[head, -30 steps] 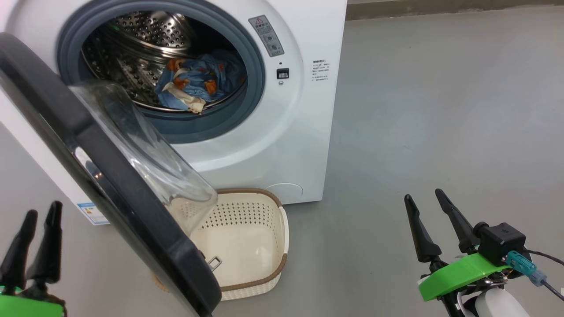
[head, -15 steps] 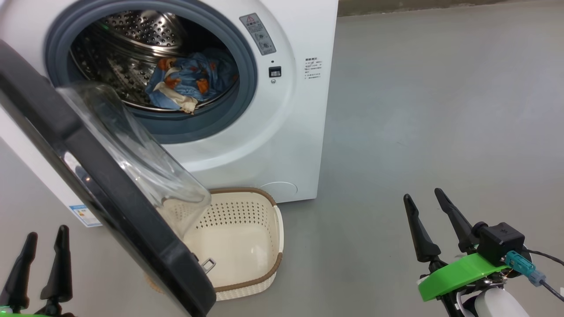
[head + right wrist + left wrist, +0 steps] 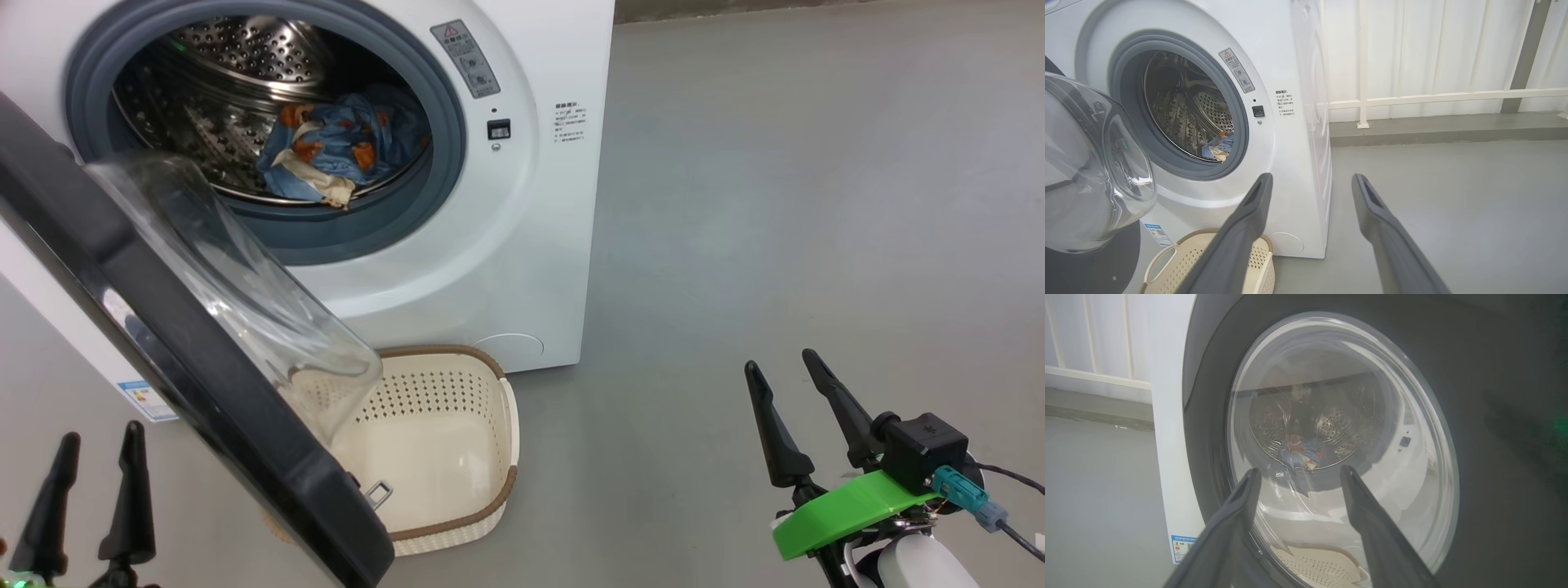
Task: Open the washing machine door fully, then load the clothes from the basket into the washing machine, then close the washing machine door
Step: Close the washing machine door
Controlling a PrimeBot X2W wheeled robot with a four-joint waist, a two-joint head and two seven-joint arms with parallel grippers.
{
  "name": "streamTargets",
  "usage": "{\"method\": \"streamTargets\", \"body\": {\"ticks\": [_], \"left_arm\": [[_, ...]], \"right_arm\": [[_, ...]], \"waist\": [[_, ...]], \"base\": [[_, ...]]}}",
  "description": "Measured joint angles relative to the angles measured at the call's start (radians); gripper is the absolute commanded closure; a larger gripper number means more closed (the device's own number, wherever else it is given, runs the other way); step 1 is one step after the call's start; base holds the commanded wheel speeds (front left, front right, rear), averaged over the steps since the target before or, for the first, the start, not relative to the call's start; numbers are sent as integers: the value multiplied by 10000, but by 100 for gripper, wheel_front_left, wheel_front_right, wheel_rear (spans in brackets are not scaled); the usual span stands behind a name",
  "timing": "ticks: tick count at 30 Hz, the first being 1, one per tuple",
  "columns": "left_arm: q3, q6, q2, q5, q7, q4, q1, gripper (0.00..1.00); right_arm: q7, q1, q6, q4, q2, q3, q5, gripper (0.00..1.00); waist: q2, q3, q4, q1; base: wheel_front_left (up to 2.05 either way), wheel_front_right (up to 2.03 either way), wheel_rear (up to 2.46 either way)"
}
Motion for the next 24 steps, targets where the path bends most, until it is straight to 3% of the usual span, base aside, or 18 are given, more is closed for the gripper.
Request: {"method": "streamTargets", "body": {"ticks": [24], "left_arm": [[10, 0, -201, 504, 0, -96, 170, 0]], "right_arm": [[0, 0, 0, 278, -12, 113, -96, 0]], "waist": [[0, 13, 171, 0]], "base": [[0, 0, 0]]}}
